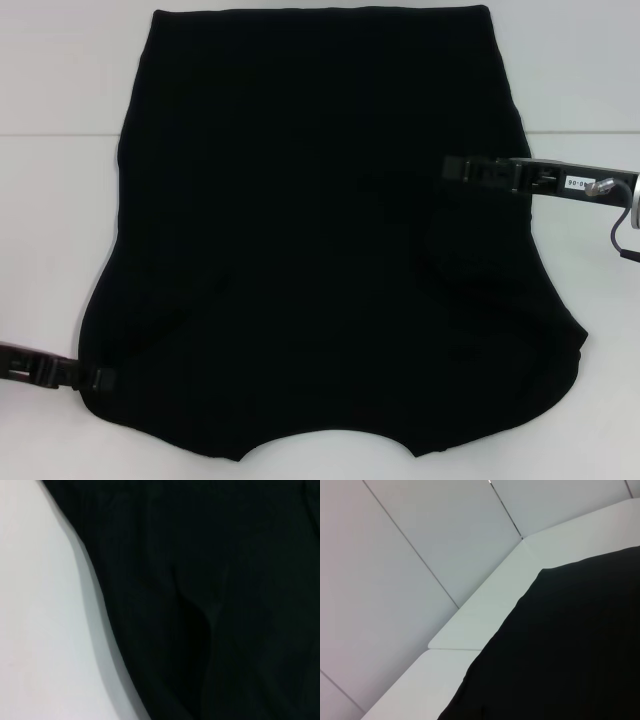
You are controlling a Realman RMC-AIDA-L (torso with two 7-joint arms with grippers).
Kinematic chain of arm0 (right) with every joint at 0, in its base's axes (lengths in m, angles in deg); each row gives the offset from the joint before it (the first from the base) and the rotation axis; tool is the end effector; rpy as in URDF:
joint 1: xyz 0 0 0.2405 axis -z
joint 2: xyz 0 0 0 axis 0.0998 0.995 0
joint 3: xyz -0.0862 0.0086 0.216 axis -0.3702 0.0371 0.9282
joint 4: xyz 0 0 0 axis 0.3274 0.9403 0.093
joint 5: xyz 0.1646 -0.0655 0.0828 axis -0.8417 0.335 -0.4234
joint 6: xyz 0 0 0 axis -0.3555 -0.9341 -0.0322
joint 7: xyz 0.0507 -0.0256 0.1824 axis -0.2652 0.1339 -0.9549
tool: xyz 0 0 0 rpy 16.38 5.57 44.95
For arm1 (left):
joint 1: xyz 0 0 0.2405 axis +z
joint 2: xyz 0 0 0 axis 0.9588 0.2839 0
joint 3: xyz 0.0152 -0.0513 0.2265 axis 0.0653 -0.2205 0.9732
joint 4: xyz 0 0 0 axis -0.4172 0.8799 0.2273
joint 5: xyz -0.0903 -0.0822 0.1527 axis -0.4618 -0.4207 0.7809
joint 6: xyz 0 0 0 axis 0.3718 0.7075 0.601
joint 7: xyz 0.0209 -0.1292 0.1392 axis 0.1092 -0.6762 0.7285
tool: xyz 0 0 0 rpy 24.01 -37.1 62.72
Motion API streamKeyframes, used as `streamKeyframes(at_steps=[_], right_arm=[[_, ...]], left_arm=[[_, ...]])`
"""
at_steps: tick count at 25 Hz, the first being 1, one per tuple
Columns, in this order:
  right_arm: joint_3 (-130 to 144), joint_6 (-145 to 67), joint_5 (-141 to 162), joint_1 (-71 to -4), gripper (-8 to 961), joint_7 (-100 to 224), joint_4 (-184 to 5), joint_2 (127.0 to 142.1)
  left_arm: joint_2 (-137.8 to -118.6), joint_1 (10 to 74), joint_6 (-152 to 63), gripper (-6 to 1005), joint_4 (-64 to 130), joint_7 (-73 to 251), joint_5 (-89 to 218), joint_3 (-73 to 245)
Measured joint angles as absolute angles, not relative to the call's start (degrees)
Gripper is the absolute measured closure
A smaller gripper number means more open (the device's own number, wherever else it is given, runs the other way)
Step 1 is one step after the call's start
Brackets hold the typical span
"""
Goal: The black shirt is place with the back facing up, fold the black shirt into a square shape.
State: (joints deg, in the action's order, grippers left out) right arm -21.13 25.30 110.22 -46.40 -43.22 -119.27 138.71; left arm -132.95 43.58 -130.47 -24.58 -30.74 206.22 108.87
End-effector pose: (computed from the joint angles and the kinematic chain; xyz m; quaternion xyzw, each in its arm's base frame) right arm 0.1981 0.4068 -0.0101 -0.8422 0.4258 0.2763 0.1817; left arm -0.3117 0.3040 0.0262 -0.8325 -0.5254 0.0016 0.1760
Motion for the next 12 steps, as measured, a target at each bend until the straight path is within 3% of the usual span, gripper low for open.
streamKeyframes(at_steps=[12], right_arm=[[-21.1,25.4,109.5,-46.3,391,-43.2,-119.3,138.5]], left_arm=[[-132.91,43.5,-130.9,375,-25.1,-30.7,207.5,109.0]])
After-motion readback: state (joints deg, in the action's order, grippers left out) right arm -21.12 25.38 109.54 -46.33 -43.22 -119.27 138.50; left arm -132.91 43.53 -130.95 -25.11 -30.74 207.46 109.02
